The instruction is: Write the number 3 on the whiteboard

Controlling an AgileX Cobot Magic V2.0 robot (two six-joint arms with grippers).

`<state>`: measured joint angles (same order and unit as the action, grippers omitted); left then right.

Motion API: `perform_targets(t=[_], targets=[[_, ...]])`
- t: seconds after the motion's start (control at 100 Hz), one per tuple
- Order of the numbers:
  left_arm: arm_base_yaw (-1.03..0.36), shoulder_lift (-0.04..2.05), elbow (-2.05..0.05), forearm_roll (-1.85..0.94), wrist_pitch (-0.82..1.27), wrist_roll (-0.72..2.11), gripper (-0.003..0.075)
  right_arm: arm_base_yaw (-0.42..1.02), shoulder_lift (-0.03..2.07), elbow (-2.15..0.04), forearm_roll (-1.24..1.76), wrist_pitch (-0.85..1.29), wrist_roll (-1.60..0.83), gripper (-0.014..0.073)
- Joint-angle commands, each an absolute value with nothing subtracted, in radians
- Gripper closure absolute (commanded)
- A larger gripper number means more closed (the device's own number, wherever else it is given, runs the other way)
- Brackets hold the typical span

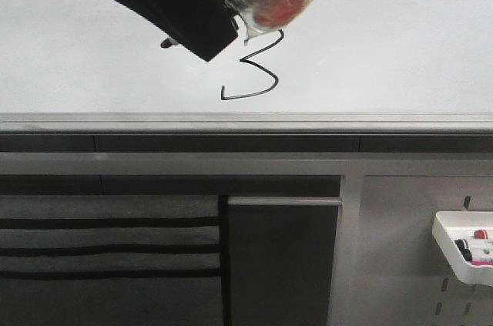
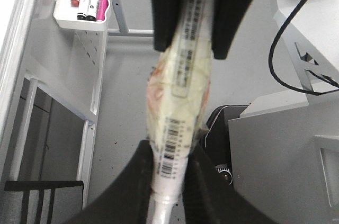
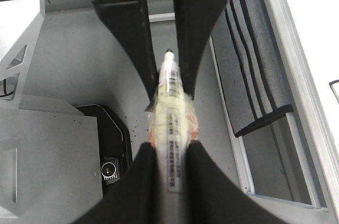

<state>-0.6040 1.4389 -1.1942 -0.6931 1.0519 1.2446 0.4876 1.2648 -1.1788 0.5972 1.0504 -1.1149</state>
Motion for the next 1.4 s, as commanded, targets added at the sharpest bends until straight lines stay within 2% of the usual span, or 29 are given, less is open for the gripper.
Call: perform_targets(t=[0.0, 0.09, 0.18, 0.24, 0.33, 0.37, 0.58, 0.76, 0.92, 1.06, 1.39], targets=[[-0.613, 1.411, -1.228, -0.749, 1.034, 1.235, 0.0738, 0.491, 1.236, -1.203, 0.641, 1.026, -1.125, 0.0628], [-0.613, 1.411, -1.228, -0.749, 1.034, 1.235, 0.0738, 0.491, 1.236, -1.203, 0.641, 1.026, -1.125, 0.0585], [-0.611, 1.412, -1.228, -0.737, 1.029, 1.235, 0.0738, 0.481, 1.236, -1.203, 0.641, 1.018, -1.123, 0.0454], [-0.602, 1.413, -1.228, -0.704, 1.02, 1.228, 0.0738, 0.462, 1.234, -1.208, 0.638, 1.0, -1.093, 0.0335], [-0.564, 1.413, -1.228, -0.658, 0.973, 1.164, 0.0738, 0.404, 1.219, -1.231, 0.627, 0.998, -1.024, 0.0227], [-0.535, 1.413, -1.228, -0.642, 0.939, 1.134, 0.0738, 0.367, 1.205, -1.238, 0.625, 0.998, -1.0, 0.0209], [-0.33, 1.413, -1.153, -0.67, 0.808, 1.003, 0.0738, 0.209, 1.143, -1.243, 0.625, 1.009, -0.958, 0.0209], [-0.191, 1.413, -1.028, -0.856, 0.563, 0.989, 0.0738, 0.176, 1.142, -1.243, 0.625, 1.048, -0.956, 0.0209], [-0.196, 1.418, -0.974, -0.943, 0.324, 0.993, 0.0738, 0.176, 1.142, -1.243, 0.625, 1.049, -0.95, 0.0209], [-0.199, 1.445, -0.97, -0.98, 0.216, 0.993, 0.0738, 0.176, 1.142, -1.243, 0.625, 1.049, -0.948, 0.0209], [-0.199, 1.464, -0.97, -1.023, 0.202, 0.993, 0.0734, 0.176, 1.142, -1.243, 0.625, 1.049, -0.948, 0.0209]])
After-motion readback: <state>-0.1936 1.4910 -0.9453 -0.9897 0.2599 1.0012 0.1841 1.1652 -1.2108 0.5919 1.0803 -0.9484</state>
